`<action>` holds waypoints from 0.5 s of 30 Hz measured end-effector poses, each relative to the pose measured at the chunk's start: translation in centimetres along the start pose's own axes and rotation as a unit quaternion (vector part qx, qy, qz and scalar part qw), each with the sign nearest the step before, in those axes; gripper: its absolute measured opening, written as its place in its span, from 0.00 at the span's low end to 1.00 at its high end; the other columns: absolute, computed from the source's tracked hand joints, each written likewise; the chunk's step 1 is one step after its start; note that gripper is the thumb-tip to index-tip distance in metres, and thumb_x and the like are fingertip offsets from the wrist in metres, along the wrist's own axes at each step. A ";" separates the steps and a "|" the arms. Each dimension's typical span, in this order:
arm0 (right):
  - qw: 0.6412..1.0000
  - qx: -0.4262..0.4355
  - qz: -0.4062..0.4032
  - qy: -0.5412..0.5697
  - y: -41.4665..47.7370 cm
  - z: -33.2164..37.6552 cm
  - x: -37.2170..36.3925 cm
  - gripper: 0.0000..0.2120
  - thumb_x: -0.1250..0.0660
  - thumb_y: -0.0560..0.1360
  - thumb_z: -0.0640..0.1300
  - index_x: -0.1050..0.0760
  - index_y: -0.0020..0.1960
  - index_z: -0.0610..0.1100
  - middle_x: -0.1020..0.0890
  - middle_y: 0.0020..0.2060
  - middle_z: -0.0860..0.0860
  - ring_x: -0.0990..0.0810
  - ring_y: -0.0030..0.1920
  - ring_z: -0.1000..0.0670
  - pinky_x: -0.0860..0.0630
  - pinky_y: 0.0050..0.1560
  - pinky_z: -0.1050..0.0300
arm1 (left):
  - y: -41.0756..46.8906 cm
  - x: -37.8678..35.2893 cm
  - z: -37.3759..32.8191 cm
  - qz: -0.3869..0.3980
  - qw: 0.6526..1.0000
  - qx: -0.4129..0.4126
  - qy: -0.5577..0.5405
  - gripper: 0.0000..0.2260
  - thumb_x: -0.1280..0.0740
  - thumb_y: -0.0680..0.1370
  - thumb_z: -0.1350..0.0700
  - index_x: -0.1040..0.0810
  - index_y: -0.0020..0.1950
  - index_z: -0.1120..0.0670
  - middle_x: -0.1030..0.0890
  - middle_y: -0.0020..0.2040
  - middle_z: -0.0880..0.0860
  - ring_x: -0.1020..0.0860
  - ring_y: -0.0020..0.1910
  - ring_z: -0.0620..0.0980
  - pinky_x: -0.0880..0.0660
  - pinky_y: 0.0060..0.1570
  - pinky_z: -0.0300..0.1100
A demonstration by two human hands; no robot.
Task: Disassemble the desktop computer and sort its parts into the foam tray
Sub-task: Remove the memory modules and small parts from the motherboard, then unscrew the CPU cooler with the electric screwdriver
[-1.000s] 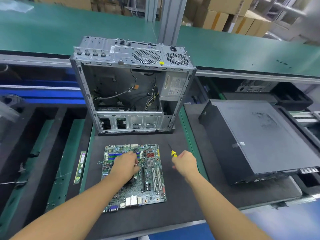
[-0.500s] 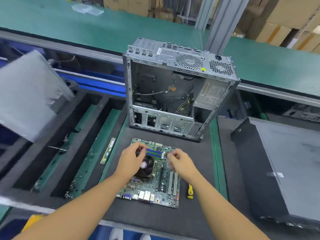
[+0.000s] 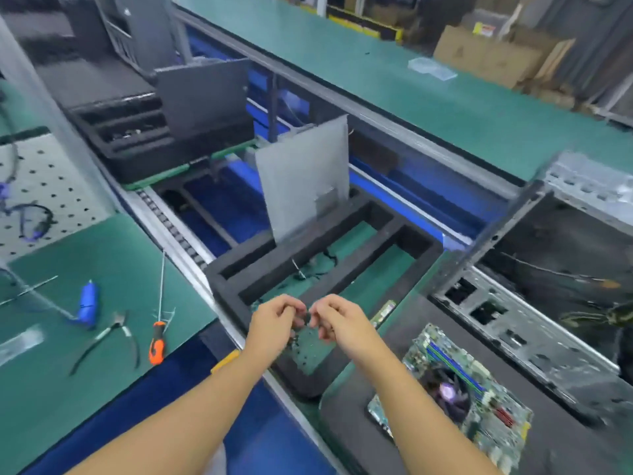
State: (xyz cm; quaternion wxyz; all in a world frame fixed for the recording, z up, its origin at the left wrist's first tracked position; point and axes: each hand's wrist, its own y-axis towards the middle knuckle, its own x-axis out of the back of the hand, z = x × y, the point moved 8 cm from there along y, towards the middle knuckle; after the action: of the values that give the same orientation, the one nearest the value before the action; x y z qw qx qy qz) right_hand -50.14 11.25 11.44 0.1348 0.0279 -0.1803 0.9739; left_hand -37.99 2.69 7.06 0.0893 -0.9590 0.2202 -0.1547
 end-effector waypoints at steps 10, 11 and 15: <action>0.984 -0.028 0.141 -0.107 11.3 2.3 -22.3 0.07 0.37 0.80 0.41 0.24 0.45 0.40 0.19 0.36 0.50 0.25 0.32 0.51 0.28 0.32 0.60 | 4.6 22.6 12.4 -0.173 0.971 0.160 0.049 0.10 0.38 0.76 0.66 0.19 0.48 0.56 0.16 0.48 0.56 0.19 0.49 0.56 0.24 0.53 0.49; 0.981 -0.033 0.151 -0.117 12.0 2.4 -24.0 0.07 0.37 0.80 0.41 0.24 0.44 0.41 0.19 0.36 0.51 0.25 0.32 0.51 0.28 0.33 0.60 | 5.0 25.5 13.3 -0.212 0.961 0.159 0.077 0.09 0.37 0.76 0.66 0.20 0.51 0.58 0.17 0.50 0.58 0.20 0.52 0.57 0.26 0.55 0.48; 0.973 -0.054 0.179 -0.138 13.6 2.1 -28.4 0.08 0.37 0.80 0.42 0.25 0.43 0.44 0.19 0.35 0.51 0.26 0.33 0.50 0.29 0.36 0.55 | 7.8 33.3 15.4 -0.223 0.910 0.145 0.317 0.10 0.35 0.76 0.62 0.22 0.56 0.60 0.23 0.56 0.59 0.25 0.58 0.60 0.30 0.58 0.50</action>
State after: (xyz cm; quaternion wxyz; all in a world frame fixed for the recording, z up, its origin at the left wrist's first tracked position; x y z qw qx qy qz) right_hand -26.51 -8.88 5.77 -0.0663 0.1217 -0.2513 0.9579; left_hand -7.37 -17.62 -0.62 0.1165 -0.8601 -0.0074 -0.4966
